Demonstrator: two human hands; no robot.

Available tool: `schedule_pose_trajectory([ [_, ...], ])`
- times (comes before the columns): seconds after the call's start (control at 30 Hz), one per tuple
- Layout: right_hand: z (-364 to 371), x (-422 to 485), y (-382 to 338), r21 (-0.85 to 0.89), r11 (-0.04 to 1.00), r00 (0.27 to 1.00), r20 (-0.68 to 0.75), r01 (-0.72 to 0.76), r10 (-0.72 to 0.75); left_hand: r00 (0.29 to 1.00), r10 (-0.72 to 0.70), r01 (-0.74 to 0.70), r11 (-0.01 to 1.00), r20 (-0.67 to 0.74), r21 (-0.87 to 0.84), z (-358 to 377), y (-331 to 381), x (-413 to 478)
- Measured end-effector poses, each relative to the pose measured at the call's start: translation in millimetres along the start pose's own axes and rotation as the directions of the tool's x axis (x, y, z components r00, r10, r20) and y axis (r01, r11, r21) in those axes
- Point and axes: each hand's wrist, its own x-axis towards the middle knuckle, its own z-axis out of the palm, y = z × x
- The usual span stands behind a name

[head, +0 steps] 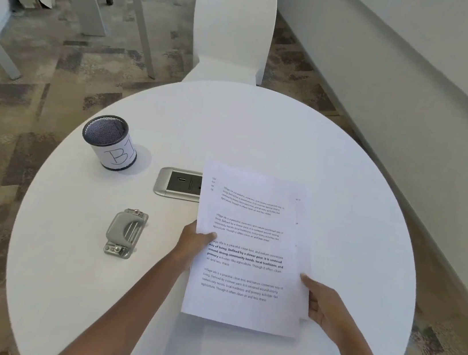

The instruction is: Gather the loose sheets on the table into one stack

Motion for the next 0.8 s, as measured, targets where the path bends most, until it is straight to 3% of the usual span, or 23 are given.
schedule_pose_trajectory([
  [0.13, 17.9, 4.7, -5.5, 0.078, 0.996, 0.999, -0.027, 0.048, -0.046, 0.999, 0.045, -0.046, 0.998, 0.031, 0.048, -7.5, -3.2, -6.7],
  [0.23, 30.8, -0.4, -16.1, 0.06, 0.982, 0.978, -0.123, 0.179, -0.17, 0.99, 0.138, -0.139, 0.99, 0.028, 0.035, -14.3, 1.0, -12.7],
  [0.4, 48.1, -25.2, -48.7, -0.021, 0.853, 0.826, -0.237, 0.522, -0.512, 0.946, 0.324, -0.322, 0.943, 0.01, -0.088, -22.1, 31.6, -23.7],
  [0.53, 55.1, -43.9, -68.7, 0.02, 0.726, 0.704, -0.262, 0.687, -0.66, 0.877, 0.481, -0.476, 0.872, 0.02, -0.114, -27.6, 58.7, -35.7],
  [0.63, 58.5, -51.2, -75.2, 0.059, 0.67, 0.66, -0.256, 0.74, -0.707, 0.844, 0.536, -0.531, 0.839, 0.016, -0.119, -33.8, 73.7, -42.5],
  [0.8, 61.8, -49.3, -62.0, 0.048, 0.672, 0.668, -0.188, 0.739, -0.72, 0.812, 0.579, -0.573, 0.815, 0.073, -0.086, -40.1, 78.3, -49.9],
])
